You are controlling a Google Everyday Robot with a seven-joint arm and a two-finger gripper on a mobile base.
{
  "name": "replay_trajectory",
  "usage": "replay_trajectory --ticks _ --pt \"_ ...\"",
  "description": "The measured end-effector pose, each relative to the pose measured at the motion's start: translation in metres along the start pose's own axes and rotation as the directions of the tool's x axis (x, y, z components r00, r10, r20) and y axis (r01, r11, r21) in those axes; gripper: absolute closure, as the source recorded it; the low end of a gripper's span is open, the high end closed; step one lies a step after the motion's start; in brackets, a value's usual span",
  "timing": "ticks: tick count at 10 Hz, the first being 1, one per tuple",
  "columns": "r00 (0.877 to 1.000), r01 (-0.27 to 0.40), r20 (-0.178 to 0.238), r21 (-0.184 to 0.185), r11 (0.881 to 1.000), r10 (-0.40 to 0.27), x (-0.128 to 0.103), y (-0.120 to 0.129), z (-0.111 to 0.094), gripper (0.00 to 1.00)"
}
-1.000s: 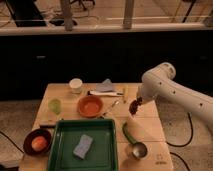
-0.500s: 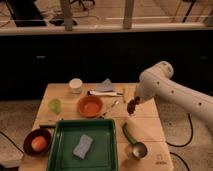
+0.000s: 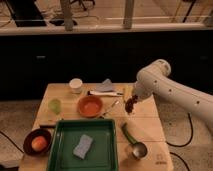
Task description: Place grapes in red bowl
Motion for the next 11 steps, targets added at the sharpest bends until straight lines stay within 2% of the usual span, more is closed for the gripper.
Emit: replay_trajectory --ticks 5,7,11 --pt "0.999 0.054 0.003 0.0 0.999 -0.054 -0.01 -0.014 -0.003 0.98" --pt "0.996 0.086 0.01 0.002 0.996 -0.086 -0.02 -0.024 -0.003 0.98" --pt "0.991 0.133 0.017 0.002 0.991 -0.133 -0.027 -0.032 -0.003 0.98"
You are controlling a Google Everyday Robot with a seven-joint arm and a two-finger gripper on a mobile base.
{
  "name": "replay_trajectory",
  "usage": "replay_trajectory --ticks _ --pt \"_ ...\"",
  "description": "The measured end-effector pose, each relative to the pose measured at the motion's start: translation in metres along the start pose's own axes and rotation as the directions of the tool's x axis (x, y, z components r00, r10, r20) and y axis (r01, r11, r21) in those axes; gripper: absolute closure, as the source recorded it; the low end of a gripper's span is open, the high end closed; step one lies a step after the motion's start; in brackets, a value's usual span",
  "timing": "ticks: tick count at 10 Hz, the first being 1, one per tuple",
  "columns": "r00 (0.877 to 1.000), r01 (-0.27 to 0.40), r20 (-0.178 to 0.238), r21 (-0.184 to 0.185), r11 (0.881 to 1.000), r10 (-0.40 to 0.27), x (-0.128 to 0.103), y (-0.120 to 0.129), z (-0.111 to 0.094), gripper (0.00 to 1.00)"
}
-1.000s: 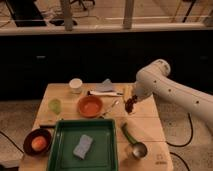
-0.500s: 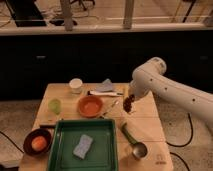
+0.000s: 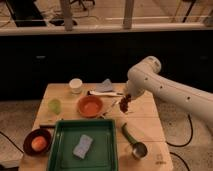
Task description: Place grapes in red bowl
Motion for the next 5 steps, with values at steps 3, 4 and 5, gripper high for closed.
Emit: replay_trajectory --ticks 3,4,5 --pt "0.999 0.038 0.009 0.005 0.999 -0.038 -0.012 -0.015 0.002 0.98" --pt "0.999 0.047 0.01 0.004 0.999 -0.047 -0.011 -0.015 0.002 0.98" --pt "0.998 0.055 0.011 0.005 0.998 -0.056 -0.012 -0.016 0.003 0.98"
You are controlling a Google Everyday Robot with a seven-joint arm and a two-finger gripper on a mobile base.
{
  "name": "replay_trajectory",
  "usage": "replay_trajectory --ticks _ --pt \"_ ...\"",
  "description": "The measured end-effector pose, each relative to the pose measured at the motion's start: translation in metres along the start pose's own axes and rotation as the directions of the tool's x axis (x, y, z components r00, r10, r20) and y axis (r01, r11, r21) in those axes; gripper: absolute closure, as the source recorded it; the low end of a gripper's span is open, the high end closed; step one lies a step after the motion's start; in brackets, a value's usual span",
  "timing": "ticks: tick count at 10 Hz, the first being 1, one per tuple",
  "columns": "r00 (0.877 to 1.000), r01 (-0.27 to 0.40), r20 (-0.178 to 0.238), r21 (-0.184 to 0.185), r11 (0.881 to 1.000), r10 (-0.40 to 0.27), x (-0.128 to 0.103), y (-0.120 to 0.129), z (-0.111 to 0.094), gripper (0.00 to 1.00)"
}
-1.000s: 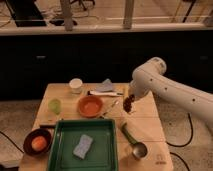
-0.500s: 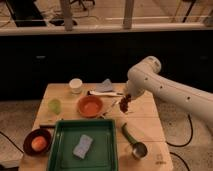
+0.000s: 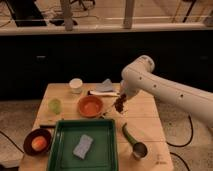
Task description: Place grapes in red bowl
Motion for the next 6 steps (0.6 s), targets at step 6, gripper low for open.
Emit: replay_trajectory --ticks 6 --pt "0.997 0.078 0.01 0.015 0.997 -0.079 -0.012 -0.027 0.003 0.98"
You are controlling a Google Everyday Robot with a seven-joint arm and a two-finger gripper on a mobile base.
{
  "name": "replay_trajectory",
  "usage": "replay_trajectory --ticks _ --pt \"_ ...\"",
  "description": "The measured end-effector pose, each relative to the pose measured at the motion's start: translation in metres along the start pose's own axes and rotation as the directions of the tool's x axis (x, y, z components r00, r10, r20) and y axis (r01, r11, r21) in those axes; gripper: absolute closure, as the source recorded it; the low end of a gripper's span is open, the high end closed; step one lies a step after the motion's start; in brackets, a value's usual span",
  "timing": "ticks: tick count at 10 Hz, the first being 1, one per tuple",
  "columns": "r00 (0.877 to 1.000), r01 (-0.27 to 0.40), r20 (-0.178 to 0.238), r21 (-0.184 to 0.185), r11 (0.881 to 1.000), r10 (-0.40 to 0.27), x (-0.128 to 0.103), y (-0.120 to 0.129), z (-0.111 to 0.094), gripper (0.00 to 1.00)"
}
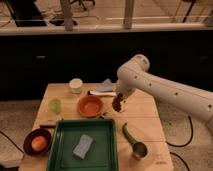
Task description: Place grapes in red bowl
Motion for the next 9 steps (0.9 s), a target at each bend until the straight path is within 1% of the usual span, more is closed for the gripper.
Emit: replay_trajectory --ticks 1,4,5,9 --pt "1.0 0.004 -0.002 0.002 1.0 -0.004 0.001 -0.001 -0.001 0.98" --pt "0.999 0.044 0.003 0.014 0.999 -0.044 0.001 -0.013 0.001 0.98" --pt "0.998 0.068 0.012 0.024 0.997 -0.069 -0.003 -0.024 0.002 0.98" --pt "0.993 0.113 0.022 0.032 0.993 -0.113 -0.003 -0.036 0.007 0.98"
